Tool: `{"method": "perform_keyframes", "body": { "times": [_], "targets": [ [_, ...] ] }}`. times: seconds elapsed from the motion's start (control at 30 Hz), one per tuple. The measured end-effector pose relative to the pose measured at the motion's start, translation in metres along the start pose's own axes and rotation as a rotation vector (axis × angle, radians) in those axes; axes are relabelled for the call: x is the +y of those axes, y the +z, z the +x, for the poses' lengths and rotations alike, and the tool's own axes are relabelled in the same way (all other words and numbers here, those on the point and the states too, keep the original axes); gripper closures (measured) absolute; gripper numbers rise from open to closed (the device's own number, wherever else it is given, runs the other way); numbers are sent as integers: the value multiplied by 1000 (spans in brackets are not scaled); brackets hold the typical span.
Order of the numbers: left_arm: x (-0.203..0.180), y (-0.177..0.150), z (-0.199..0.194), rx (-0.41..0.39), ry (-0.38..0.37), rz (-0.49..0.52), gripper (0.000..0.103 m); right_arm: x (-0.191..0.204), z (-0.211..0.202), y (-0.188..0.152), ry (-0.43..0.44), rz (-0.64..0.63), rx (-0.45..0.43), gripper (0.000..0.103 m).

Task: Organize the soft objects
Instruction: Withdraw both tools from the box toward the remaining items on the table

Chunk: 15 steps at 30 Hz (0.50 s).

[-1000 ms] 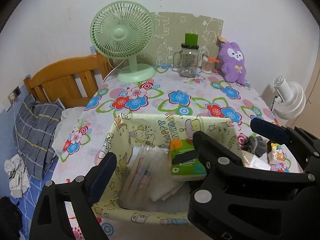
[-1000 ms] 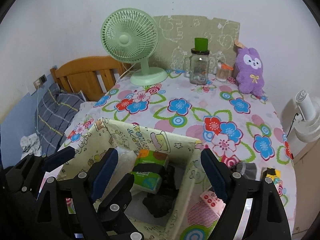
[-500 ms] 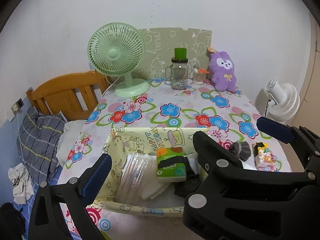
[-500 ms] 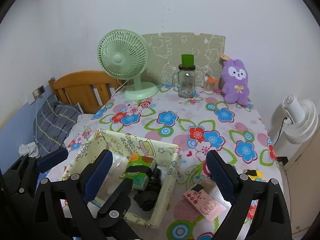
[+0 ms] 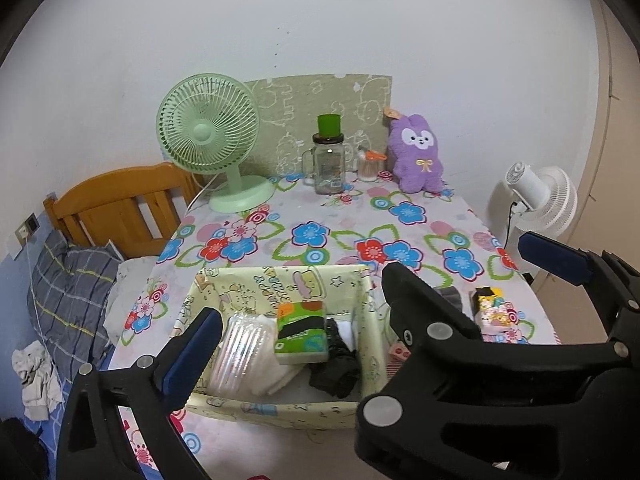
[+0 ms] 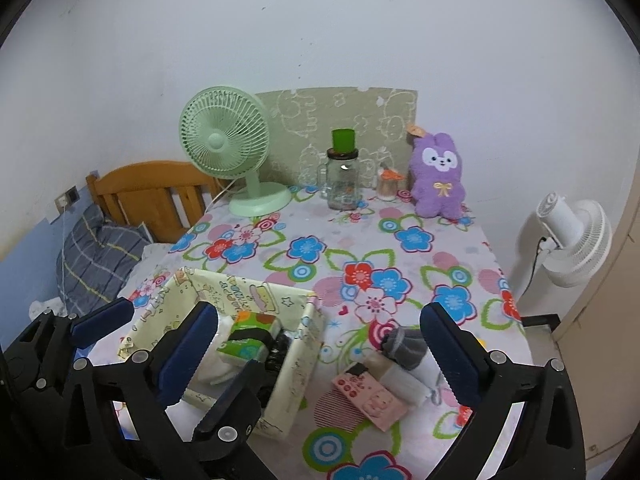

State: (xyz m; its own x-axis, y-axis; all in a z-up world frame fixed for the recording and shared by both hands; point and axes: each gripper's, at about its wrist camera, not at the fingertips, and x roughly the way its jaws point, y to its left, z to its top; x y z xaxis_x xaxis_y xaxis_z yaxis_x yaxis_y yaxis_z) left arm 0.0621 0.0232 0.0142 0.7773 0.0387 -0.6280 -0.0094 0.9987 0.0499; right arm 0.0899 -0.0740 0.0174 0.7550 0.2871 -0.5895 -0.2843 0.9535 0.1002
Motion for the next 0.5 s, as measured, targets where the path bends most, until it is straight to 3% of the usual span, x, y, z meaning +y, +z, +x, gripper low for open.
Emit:
{"method": "perform_keyframes", "body": {
  "times": [0.5],
  "targets": [
    [-35,-5,-10,-14,-31,13,0,-34,-24,-14,-38,47,-20,0]
  ]
}}
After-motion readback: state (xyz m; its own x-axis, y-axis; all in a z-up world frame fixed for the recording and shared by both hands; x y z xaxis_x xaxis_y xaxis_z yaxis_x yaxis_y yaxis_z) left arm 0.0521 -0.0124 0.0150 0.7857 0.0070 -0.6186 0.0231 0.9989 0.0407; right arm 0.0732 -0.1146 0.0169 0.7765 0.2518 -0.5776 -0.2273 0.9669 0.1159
